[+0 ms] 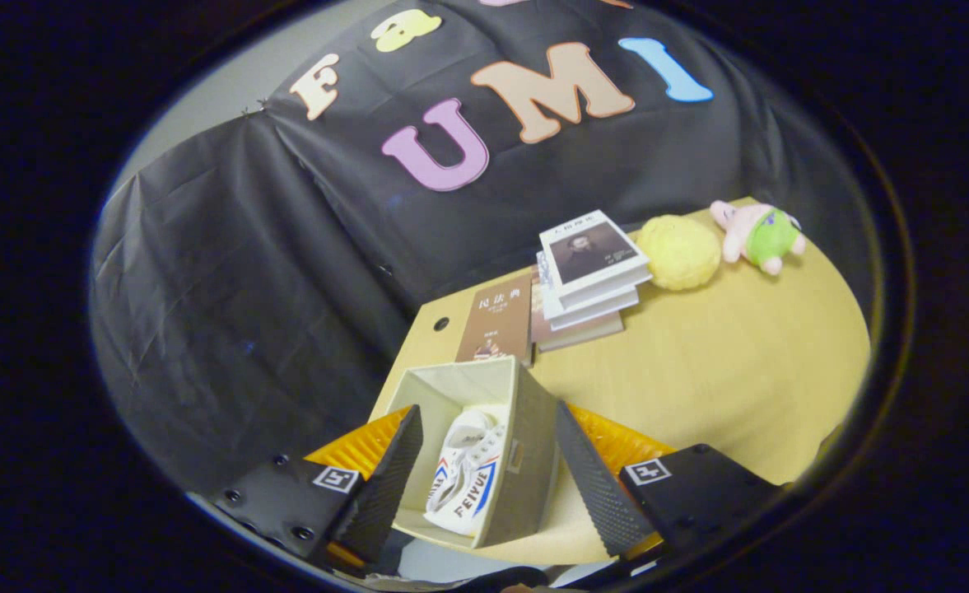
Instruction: Open the storage box then place both shoes into the box .Put the left shoe in first, then the right shoe, with the right side of both shoes facing outward in a uniform manner.
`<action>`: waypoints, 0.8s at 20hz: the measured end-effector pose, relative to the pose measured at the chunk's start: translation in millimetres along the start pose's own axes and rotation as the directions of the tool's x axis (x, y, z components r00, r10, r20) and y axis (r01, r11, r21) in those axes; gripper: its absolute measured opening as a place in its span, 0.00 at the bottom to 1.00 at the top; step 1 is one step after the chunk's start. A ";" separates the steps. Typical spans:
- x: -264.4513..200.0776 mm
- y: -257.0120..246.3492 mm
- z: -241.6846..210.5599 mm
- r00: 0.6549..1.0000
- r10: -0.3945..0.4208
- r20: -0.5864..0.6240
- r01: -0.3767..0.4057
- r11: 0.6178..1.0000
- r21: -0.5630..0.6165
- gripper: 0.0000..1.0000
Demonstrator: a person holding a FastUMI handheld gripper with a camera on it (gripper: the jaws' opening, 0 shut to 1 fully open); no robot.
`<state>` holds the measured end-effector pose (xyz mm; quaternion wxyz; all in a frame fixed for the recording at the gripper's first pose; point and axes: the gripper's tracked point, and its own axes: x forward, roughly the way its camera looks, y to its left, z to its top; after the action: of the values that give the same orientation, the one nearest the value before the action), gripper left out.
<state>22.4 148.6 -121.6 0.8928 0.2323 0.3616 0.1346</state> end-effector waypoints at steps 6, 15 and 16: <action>-50.0 -46.0 55.5 0.979 -0.049 0.197 0.084 0.981 -0.172 1.00; -119.3 -119.2 109.9 0.884 -0.149 0.442 0.291 0.918 -0.271 1.00; -124.2 -128.3 113.1 0.869 -0.164 0.466 0.317 0.909 -0.270 1.00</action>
<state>24.6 -47.9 -43.5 0.9867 0.0519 0.1521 0.0256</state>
